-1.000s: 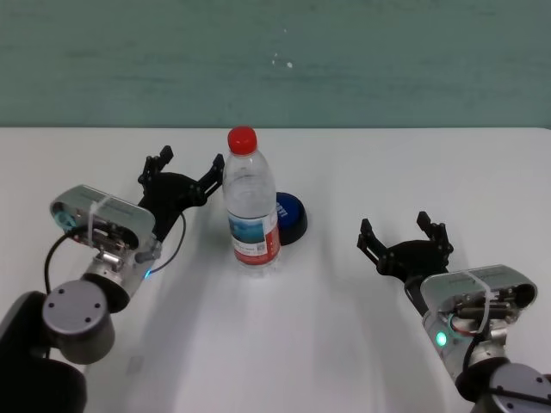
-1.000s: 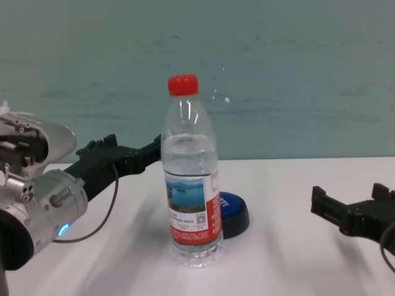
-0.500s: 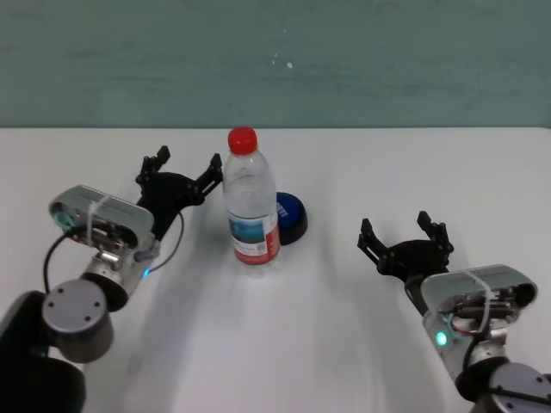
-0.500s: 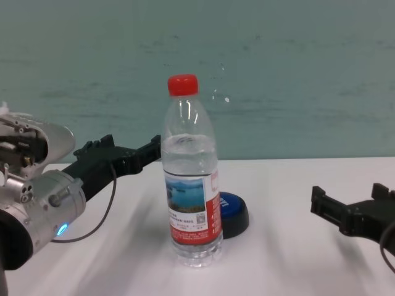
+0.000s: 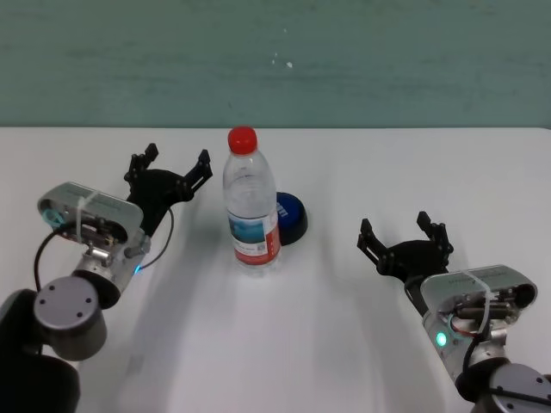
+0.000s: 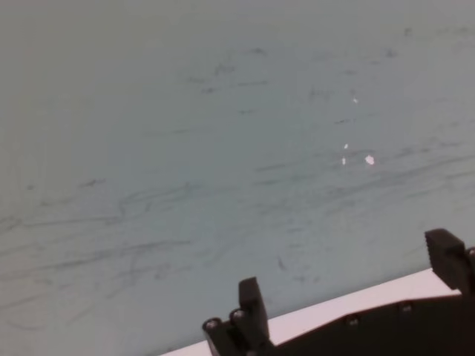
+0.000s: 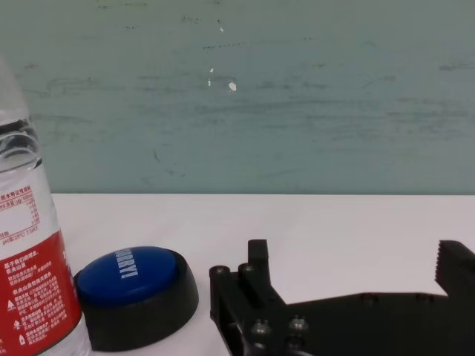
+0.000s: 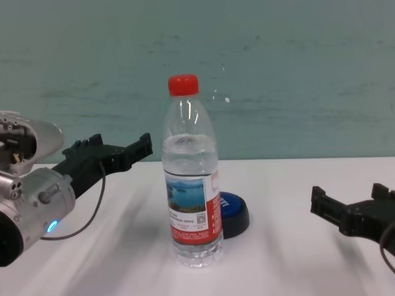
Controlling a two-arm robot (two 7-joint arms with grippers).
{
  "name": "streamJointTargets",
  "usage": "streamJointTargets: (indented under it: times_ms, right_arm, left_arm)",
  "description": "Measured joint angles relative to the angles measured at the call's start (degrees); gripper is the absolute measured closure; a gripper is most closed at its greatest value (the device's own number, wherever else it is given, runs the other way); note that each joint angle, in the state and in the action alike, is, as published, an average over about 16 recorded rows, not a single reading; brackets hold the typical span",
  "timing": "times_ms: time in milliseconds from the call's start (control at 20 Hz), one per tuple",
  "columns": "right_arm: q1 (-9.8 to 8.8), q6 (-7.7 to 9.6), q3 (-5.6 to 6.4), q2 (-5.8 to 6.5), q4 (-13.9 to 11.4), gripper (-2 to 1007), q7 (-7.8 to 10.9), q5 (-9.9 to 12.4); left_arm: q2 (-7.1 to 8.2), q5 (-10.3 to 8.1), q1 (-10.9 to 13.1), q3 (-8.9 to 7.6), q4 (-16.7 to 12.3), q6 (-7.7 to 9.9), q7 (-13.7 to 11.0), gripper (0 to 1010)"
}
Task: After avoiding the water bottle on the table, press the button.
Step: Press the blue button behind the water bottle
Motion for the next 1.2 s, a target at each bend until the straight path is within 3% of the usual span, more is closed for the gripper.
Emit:
streamJointTargets:
  times_ms: [1200]
  right_arm:
    - [0.00,0.00,0.00,0.00,0.0,1,0.00,0.0]
  left_arm:
    - [1.31,-0.79,1.3,-1.53,-1.5,0.27,-0.6,0]
